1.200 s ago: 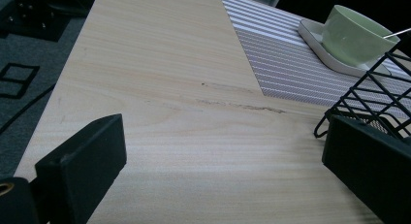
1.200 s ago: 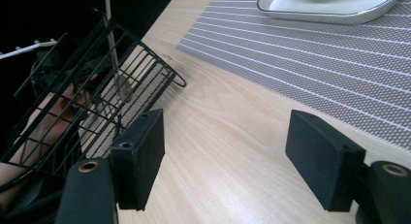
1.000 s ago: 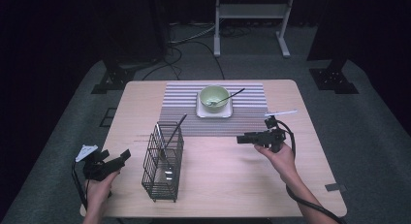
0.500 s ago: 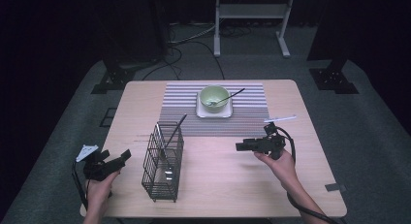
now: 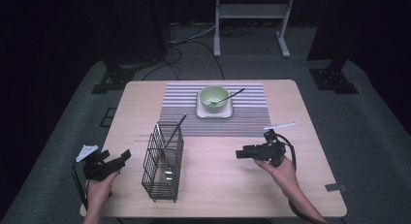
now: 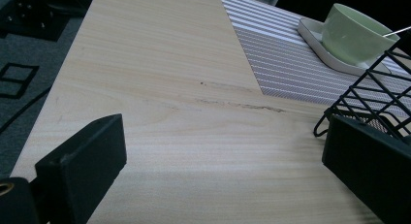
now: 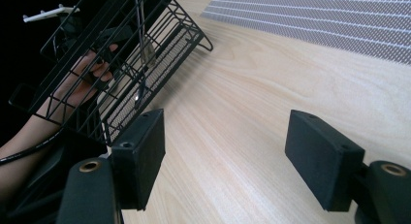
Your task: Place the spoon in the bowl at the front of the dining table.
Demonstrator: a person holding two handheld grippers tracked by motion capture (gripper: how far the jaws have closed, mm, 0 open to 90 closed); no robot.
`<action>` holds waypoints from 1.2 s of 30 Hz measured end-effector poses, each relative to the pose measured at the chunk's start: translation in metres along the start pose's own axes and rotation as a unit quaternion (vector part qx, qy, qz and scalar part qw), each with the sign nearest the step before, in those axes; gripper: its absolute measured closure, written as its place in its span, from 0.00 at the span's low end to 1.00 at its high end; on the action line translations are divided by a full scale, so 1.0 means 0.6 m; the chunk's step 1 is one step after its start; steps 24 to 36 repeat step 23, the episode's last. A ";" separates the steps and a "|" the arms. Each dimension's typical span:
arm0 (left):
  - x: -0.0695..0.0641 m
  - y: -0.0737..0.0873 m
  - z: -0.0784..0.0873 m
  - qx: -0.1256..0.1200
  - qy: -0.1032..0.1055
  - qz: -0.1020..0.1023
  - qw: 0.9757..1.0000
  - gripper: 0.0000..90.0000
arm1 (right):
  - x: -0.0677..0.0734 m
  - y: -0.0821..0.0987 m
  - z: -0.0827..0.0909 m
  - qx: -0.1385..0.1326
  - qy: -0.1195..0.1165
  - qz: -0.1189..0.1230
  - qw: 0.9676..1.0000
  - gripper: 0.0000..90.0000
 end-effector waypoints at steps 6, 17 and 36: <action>0.000 0.000 0.000 0.000 -0.001 0.000 1.000 0.01 | 0.002 0.014 0.000 0.004 0.000 0.003 1.000 0.33; -0.003 0.000 -0.003 0.003 0.001 -0.003 1.000 0.01 | -0.008 0.051 0.004 -0.005 0.000 -0.001 1.000 0.33; -0.005 0.000 -0.004 0.003 0.002 -0.003 1.000 0.01 | -0.009 0.059 0.009 -0.011 -0.002 0.002 1.000 0.33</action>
Point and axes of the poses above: each handheld gripper's, and its own axes: z roughly backward along the jaws, y roughly out of its underside, x roughly to its left, the point moved 4 cm from there along -z, roughly forward along the jaws, and after that the axes turned 11 degrees about -z, right-handed, at the moved point
